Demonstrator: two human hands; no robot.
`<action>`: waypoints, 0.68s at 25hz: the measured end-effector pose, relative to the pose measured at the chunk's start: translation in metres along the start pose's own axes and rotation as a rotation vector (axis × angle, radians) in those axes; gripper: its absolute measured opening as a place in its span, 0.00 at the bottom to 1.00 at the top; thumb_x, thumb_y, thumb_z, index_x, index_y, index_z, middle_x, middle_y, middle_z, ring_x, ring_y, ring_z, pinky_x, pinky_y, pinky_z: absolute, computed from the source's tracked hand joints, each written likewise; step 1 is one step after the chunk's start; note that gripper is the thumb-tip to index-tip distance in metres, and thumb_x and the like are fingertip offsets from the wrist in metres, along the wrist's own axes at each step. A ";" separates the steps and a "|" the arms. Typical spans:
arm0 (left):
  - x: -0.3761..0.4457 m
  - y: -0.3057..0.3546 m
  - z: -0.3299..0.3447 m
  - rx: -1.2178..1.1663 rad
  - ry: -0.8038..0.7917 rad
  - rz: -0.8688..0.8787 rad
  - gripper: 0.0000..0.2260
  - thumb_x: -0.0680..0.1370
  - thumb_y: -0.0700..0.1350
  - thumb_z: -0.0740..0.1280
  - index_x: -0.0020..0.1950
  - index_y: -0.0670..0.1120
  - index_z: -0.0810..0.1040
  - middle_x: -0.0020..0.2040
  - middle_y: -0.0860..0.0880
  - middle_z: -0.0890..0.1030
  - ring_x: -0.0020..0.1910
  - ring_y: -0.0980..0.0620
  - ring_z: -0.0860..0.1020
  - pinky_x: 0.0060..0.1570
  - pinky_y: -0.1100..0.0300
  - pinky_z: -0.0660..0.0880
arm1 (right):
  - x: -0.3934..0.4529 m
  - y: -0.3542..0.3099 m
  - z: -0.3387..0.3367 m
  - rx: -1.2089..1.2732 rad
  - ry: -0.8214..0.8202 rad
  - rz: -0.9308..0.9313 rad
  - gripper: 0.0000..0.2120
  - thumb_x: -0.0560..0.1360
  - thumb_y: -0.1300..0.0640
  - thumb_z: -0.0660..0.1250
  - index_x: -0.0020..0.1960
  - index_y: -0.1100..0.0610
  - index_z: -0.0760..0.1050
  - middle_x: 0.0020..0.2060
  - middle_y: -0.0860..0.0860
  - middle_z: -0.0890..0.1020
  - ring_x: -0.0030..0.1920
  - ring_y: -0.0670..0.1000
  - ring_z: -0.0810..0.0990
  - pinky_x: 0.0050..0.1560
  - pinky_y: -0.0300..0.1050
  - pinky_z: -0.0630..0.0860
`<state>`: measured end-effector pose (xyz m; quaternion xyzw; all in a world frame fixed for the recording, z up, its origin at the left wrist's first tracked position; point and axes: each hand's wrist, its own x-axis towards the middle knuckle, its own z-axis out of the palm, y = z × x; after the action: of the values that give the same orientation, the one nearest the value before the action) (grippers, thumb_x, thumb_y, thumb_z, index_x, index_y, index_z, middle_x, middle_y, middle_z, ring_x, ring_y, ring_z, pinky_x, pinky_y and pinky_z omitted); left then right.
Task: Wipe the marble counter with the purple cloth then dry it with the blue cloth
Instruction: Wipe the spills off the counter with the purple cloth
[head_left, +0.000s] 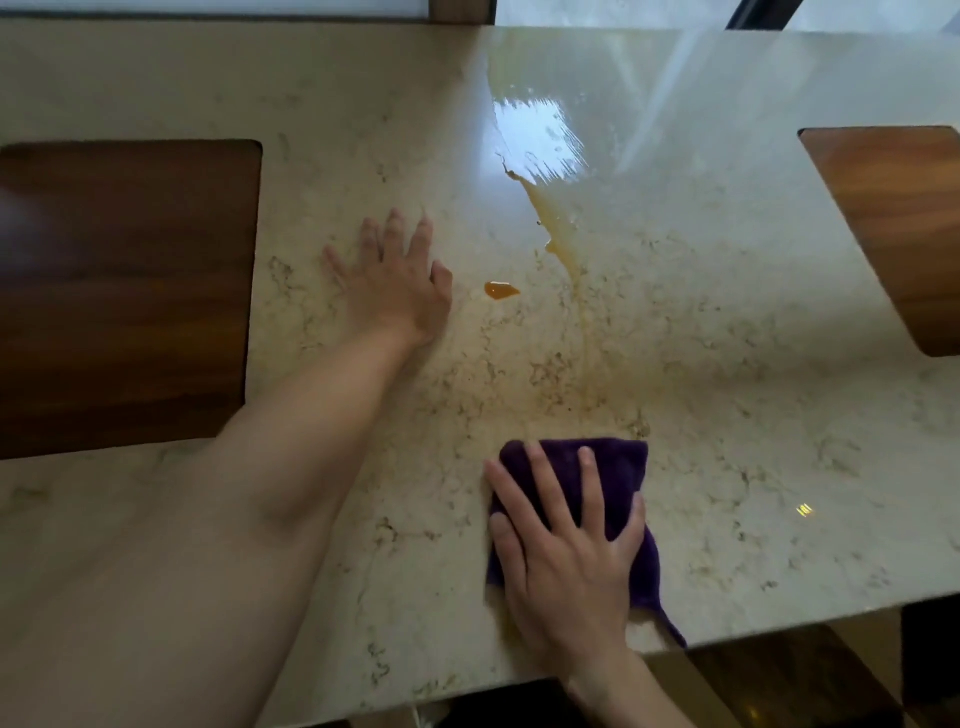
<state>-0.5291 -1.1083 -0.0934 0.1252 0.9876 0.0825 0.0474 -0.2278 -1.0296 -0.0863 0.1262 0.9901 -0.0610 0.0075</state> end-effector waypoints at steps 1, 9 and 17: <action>0.000 0.000 0.001 -0.007 0.000 0.002 0.28 0.80 0.57 0.45 0.81 0.56 0.51 0.83 0.48 0.51 0.81 0.42 0.49 0.72 0.27 0.45 | 0.021 0.001 -0.002 0.011 0.003 0.026 0.22 0.82 0.40 0.48 0.76 0.36 0.61 0.77 0.45 0.65 0.78 0.60 0.59 0.67 0.79 0.55; -0.003 0.006 -0.002 -0.040 0.041 -0.044 0.28 0.78 0.57 0.45 0.80 0.58 0.53 0.82 0.50 0.54 0.81 0.44 0.52 0.74 0.30 0.47 | 0.278 0.023 -0.008 0.054 0.046 0.171 0.22 0.82 0.40 0.45 0.75 0.32 0.57 0.79 0.42 0.59 0.79 0.58 0.52 0.67 0.79 0.49; -0.008 0.008 0.001 0.006 0.033 -0.040 0.29 0.80 0.57 0.54 0.81 0.56 0.56 0.82 0.49 0.55 0.81 0.43 0.53 0.72 0.29 0.52 | 0.530 0.028 -0.031 0.137 -0.082 0.136 0.22 0.82 0.41 0.43 0.76 0.33 0.53 0.80 0.43 0.52 0.79 0.60 0.43 0.66 0.82 0.42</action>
<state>-0.5199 -1.1028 -0.0923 0.1040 0.9908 0.0806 0.0322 -0.7338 -0.8674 -0.0745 0.1907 0.9716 -0.1331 0.0433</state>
